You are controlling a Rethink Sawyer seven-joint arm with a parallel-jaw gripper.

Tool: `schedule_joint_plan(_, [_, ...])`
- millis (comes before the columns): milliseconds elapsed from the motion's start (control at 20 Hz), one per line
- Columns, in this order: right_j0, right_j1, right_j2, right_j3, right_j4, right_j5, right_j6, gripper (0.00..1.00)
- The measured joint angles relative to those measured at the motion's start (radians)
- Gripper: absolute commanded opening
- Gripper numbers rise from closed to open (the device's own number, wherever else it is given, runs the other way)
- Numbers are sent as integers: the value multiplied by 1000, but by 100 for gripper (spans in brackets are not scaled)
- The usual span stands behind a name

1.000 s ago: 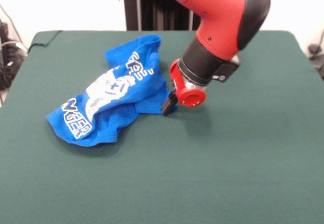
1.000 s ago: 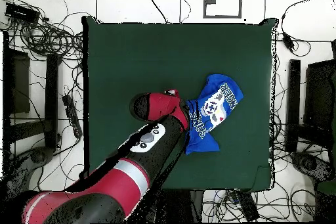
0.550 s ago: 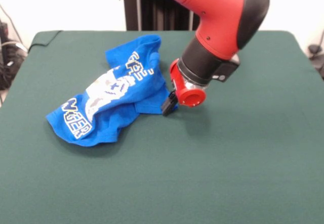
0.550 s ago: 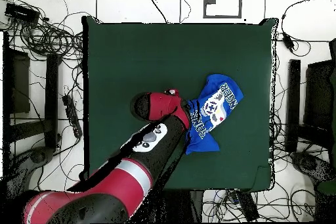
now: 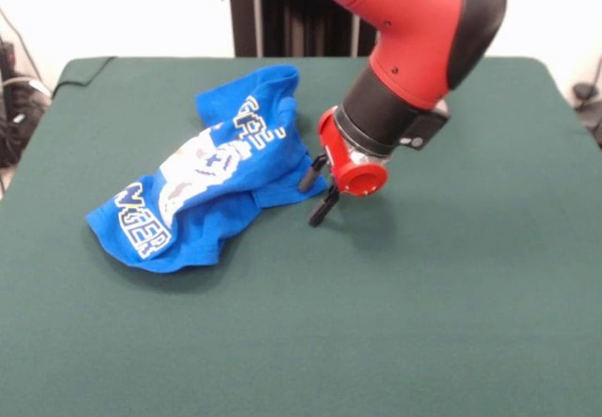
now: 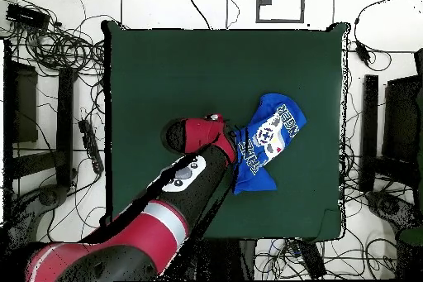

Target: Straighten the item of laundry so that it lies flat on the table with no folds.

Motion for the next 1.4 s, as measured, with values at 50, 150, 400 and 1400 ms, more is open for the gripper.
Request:
schedule_joint_plan(50, [0,0,0,0,0,0,0,100])
schedule_joint_plan(150, [0,0,0,0,0,0,0,100])
schedule_joint_plan(400, [1,0,0,0,0,0,0,100])
schedule_joint_plan(1400, [9,-2,-20,0,-48,91,0,100])
